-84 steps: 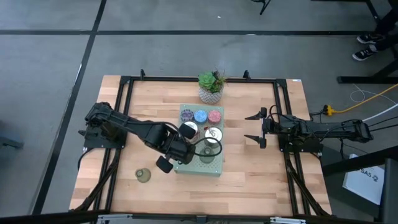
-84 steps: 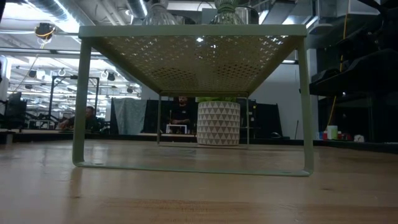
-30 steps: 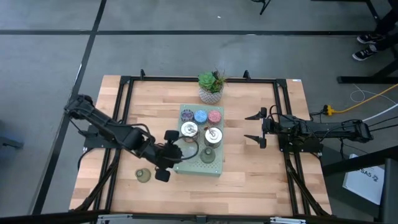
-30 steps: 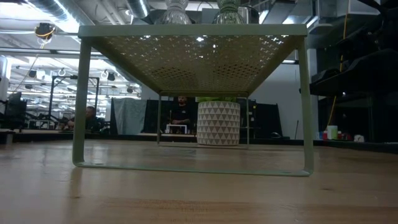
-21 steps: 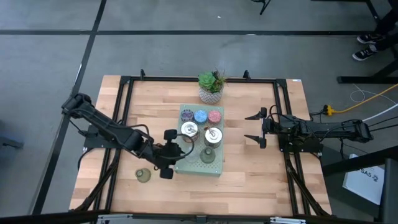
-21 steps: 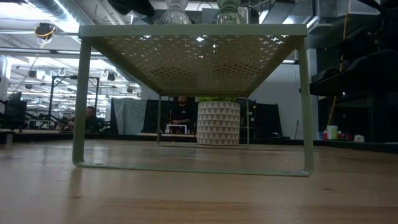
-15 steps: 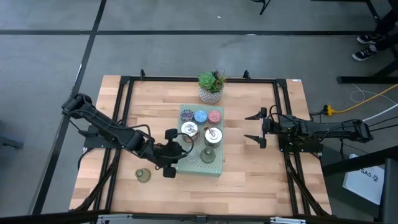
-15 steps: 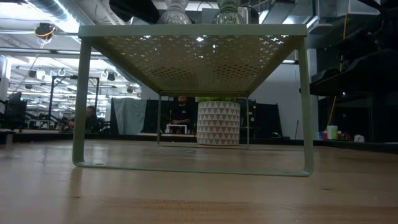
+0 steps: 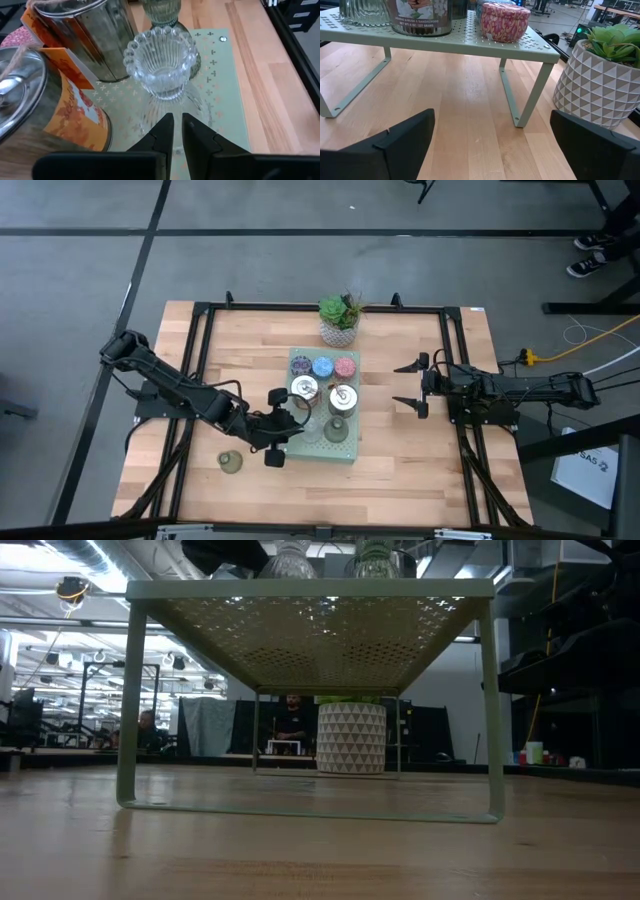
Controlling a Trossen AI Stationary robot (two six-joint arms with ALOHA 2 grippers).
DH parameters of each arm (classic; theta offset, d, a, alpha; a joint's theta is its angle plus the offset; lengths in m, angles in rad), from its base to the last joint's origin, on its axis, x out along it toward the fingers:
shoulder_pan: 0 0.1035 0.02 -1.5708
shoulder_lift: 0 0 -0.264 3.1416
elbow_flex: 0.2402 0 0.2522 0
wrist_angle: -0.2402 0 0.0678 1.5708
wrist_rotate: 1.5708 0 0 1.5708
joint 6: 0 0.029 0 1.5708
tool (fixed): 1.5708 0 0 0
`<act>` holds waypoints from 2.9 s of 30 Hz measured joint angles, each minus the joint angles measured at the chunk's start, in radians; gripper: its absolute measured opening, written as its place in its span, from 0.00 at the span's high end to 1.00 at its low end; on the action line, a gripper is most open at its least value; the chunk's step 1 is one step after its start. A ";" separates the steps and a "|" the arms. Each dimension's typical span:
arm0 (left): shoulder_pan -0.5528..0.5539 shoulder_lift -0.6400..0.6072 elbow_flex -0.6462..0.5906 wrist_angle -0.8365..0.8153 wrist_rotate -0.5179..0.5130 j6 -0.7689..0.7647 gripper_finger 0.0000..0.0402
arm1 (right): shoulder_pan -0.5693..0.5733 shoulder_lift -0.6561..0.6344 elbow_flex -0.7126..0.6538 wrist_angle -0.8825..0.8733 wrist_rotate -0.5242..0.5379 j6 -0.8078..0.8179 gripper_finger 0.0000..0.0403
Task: Pick & Place candle stick holders
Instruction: Put the transparent vase candle holder on the shelf, then put the green vase candle holder on the shelf
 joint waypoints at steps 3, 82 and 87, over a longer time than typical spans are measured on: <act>0.007 0.011 0.000 0.003 0.000 0.000 0.92 | 0.000 0.000 0.000 0.000 0.000 0.000 0.01; -0.322 -0.197 0.000 -0.635 0.461 -0.891 0.65 | 0.000 0.000 0.000 0.000 0.000 0.000 0.01; -0.343 -0.135 0.000 -0.635 0.431 -0.889 0.55 | 0.000 0.000 0.000 0.000 0.000 0.000 0.01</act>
